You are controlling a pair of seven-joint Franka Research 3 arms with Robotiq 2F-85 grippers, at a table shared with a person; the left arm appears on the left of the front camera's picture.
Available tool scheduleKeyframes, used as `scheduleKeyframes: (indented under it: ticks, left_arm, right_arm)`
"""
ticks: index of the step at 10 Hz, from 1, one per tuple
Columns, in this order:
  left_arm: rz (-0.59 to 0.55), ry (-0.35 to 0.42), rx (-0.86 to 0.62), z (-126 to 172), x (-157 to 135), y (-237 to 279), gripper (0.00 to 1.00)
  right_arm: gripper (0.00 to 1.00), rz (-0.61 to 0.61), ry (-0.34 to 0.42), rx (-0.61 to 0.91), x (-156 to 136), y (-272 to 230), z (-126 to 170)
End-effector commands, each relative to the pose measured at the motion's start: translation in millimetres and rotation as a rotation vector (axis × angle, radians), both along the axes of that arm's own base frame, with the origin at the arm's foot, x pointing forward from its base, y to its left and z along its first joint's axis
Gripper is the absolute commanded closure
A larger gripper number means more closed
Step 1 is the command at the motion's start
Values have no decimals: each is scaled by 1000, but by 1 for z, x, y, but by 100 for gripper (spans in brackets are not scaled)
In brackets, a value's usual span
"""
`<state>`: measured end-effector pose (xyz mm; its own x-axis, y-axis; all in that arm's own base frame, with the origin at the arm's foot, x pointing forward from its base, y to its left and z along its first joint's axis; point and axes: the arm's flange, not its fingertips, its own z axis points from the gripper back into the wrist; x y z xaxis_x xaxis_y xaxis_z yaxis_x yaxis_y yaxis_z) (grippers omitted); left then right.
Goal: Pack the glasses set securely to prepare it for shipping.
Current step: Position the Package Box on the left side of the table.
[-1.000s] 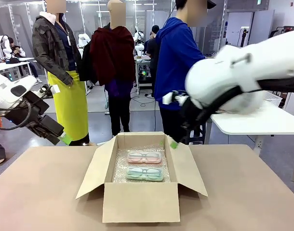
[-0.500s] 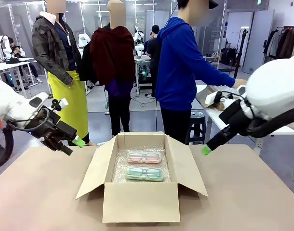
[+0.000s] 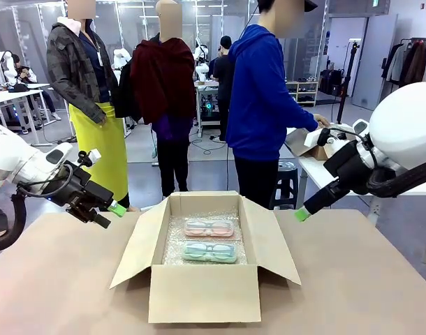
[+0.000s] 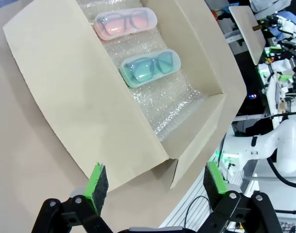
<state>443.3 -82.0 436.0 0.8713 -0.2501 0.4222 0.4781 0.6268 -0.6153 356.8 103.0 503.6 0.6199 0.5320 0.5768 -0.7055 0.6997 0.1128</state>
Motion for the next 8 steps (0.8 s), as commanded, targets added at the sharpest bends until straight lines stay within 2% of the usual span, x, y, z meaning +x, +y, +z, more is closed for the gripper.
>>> scheduleKeyframes:
  ticks: [1,2,3,6,8]
  left_arm:
    - [17,14,-3,6,-5,0,0]
    - [0,0,0,0,0,0,0]
    - [41,44,-43,-12,16,8,0]
    - [159,76,-162,-60,43,30,0]
    - [164,103,-195,-86,53,36,0]
  right_arm:
    - [0,-2,-4,-4,-1,1,0]
    - [0,-2,-4,-4,-1,1,0]
    - [0,-2,-4,-4,-1,1,0]
    - [0,-2,-4,-4,-1,1,0]
    - [0,-2,-4,-4,-1,1,0]
